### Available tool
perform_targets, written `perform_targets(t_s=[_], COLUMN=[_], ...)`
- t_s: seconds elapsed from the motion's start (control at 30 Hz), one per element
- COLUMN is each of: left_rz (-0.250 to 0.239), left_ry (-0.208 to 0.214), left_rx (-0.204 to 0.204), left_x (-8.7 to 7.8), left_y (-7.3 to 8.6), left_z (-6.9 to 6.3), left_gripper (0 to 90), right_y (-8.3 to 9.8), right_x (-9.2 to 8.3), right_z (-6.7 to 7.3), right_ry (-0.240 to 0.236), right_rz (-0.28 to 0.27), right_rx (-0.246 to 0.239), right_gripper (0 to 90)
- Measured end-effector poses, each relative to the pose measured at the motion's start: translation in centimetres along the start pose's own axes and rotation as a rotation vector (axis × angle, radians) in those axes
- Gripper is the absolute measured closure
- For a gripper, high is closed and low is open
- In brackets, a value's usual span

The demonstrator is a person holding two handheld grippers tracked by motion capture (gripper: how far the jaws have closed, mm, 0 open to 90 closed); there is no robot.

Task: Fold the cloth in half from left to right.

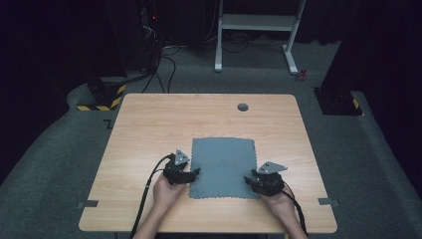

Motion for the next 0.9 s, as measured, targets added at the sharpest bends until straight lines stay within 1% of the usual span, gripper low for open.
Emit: perform_targets(t_s=[0.07, 0.1, 0.13, 0.17, 0.23, 0.27, 0.3, 0.33, 0.37, 0.4, 0.43, 0.47, 0.53, 0.6, 0.67, 0.7, 0.73, 0.77, 0.8, 0.83, 0.9], left_rz=[0.0, -0.004, -0.005, 0.003, 0.027, 0.03, 0.031, 0.032, 0.03, 0.031, 0.035, 0.038, 0.046, 0.046, 0.047, 0.032, 0.031, 0.045, 0.059, 0.063, 0.077], left_ry=[-0.005, -0.01, -0.011, -0.004, 0.001, -0.002, -0.005, -0.003, -0.002, -0.004, -0.01, -0.017, -0.028, -0.037, -0.05, -0.057, -0.063, -0.066, -0.084, -0.094, -0.103], left_rx=[0.0, -0.009, -0.012, -0.014, -0.009, -0.003, 0.0, 0.0, -0.005, -0.008, -0.013, -0.018, -0.037, -0.055, -0.069, -0.08, -0.102, -0.105, -0.095, -0.089, -0.092], left_x=[0.0, -0.1, 0.0, 0.0, 0.1, 0.2, 0.3, 0.5, 0.6, 0.8, 1.0, 1.3, 2.0, 2.4, 2.8, 3.0, 3.3, 3.5, 3.8, 4.0, 4.3], left_y=[0.0, 0.0, -0.1, -0.2, -0.5, -0.7, -0.9, -1.1, -1.3, -1.5, -1.7, -1.9, -2.5, -3.0, -3.6, -3.9, -4.2, -4.3, -4.5, -4.6, -5.0], left_z=[0.0, 0.1, 0.2, 0.2, 0.4, 0.5, 0.6, 0.7, 0.8, 1.0, 1.3, 1.5, 2.0, 2.3, 2.8, 3.0, 3.3, 3.5, 3.7, 3.8, 4.1], left_gripper=[35.9, 37.6, 40.5, 42.0, 43.5, 43.5, 43.5, 43.8, 43.9, 43.9, 44.0, 44.2, 44.4, 44.6, 44.9, 45.4, 46.8, 46.7, 46.5, 46.5, 46.4], right_y=[0.0, 0.0, 0.0, 0.0, -0.1, -0.2, -0.3, -0.5, -0.7, -0.9, -1.2, -1.4, -2.1, -2.7, -3.3, -3.6, -3.9, -4.3, -4.5, -5.0, -5.5], right_x=[0.0, 0.0, 0.0, -0.1, -0.1, -0.1, 0.0, 0.0, 0.1, 0.1, 0.3, 0.5, 0.9, 1.3, 1.5, 1.7, 1.9, 2.2, 2.4, 2.7, 3.1], right_z=[0.0, -0.1, -0.1, -0.1, 0.0, 0.1, 0.3, 0.6, 0.9, 1.2, 1.5, 1.9, 2.7, 3.8, 4.7, 5.3, 5.8, 6.5, 6.8, 7.3, 8.1], right_ry=[0.007, 0.009, 0.015, 0.027, 0.045, 0.051, 0.051, 0.049, 0.046, 0.041, 0.033, 0.031, 0.015, -0.027, -0.056, -0.068, -0.08, -0.096, -0.103, -0.115, -0.136], right_rz=[0.002, 0.005, 0.005, 0.011, 0.015, 0.014, 0.013, 0.003, -0.002, -0.01, -0.016, -0.014, -0.019, -0.022, -0.021, -0.021, -0.02, -0.02, -0.025, -0.033, -0.046], right_rx=[0.009, 0.018, 0.024, 0.036, 0.039, 0.036, 0.039, 0.029, 0.031, 0.028, 0.015, -0.008, -0.038, -0.052, -0.072, -0.09, -0.103, -0.114, -0.123, -0.135, -0.138], right_gripper=[52.1, 52.7, 54.9, 56.6, 60.0, 61.3, 62.4, 63.5, 64.7, 65.8, 67.6, 69.3, 72.0, 74.0, 75.1, 75.2, 75.2, 75.2, 75.2, 75.2, 75.2])
Point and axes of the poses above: each handheld gripper's, and its own axes: x roughly forward along the jaws, y roughly out of its underside, z roughly to its left, the point moved 7 cm from there along x, roughly forward along the jaws, and after that the axes turned 7 degrees about -x, right-handed, at the moved point
